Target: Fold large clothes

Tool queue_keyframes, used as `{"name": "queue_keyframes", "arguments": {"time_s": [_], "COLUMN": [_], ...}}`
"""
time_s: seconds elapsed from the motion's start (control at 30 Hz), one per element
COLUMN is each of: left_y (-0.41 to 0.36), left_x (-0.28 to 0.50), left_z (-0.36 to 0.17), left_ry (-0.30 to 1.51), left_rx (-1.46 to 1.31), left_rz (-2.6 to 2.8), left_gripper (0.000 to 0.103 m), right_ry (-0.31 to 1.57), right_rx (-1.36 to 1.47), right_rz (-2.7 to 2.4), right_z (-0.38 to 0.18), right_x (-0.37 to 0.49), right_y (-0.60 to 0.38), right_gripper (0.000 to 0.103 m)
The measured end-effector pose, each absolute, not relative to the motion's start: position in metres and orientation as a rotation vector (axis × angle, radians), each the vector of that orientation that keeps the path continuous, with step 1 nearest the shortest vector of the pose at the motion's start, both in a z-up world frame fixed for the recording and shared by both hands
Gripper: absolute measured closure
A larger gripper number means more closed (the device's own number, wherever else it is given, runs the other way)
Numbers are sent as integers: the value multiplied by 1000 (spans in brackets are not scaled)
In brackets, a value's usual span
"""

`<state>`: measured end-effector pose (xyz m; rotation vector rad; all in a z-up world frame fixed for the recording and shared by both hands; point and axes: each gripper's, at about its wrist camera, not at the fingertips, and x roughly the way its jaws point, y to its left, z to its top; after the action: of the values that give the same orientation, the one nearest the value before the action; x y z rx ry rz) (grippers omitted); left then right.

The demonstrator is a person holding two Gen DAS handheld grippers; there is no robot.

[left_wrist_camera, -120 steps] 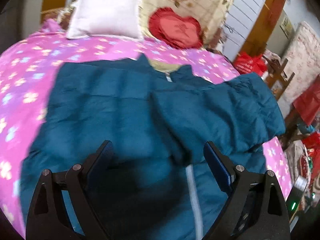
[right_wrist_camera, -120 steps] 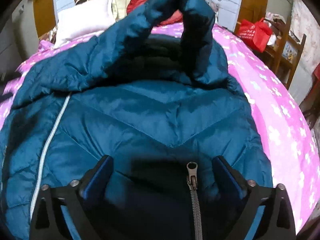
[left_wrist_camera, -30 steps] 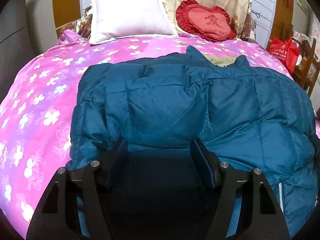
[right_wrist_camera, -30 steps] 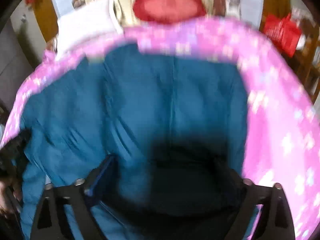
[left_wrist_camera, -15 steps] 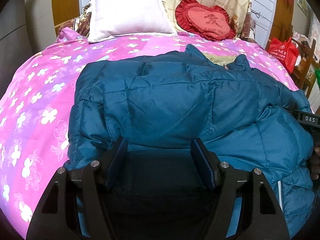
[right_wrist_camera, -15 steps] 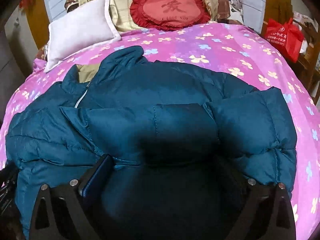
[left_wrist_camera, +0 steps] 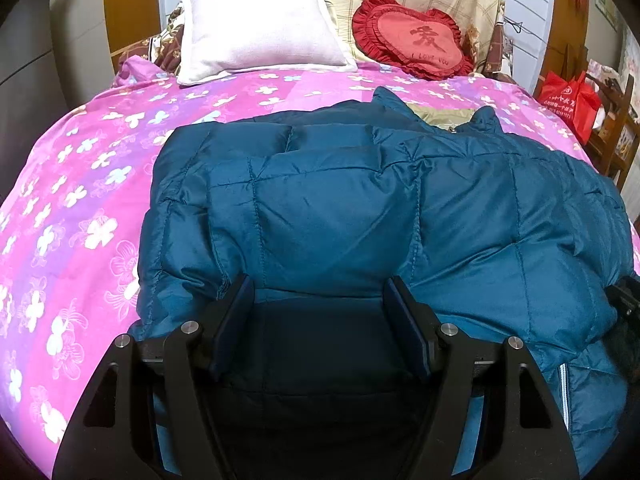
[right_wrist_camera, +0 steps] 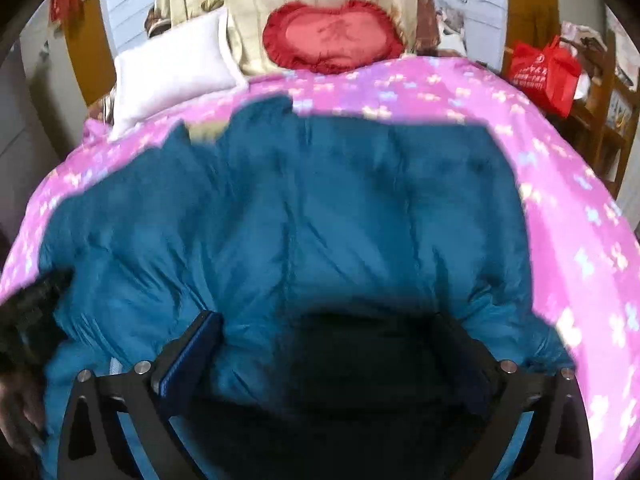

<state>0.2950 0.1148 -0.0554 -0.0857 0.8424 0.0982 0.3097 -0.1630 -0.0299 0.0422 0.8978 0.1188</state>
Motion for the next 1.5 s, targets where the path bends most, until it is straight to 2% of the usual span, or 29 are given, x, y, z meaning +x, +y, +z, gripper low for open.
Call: {"name": "queue_keyframes", "arguments": {"time_s": [0.47,0.67,0.7,0.77,0.97,1.07,1.2,1.5], "left_y": [114,116,117,115,108,105,100,98], "left_x": [295,263,247,207,117,104,99,96], "left_z": [-55,-24,-15,-8,-42,-59,-62,-64], "left_ry": [842,885,874,862,929,931,907,901], "left_rx": [-75,-57,-69,-65,-24,-31,-18,7], "left_rz": [99,39,4,-54,-74,-51,-28,5], "left_gripper": [34,34,33,22,22,22,21,21], "right_ry": [902,1013,1037,1086,1108,1115,1059,1066], "right_rx": [26,-8,-21,-77,-43,6,-60,-58], "right_rz": [115,157,167,157,160,116,52,59], "right_z": [-29,-9,-11,-13,-14,-22,-32,-38], "right_x": [303,243,233,204,127,109,93,91], "right_y": [-160,-172,-175,-181,-202,-196,-181,-187], "right_gripper": [0,0,0,0,0,0,0,0]}}
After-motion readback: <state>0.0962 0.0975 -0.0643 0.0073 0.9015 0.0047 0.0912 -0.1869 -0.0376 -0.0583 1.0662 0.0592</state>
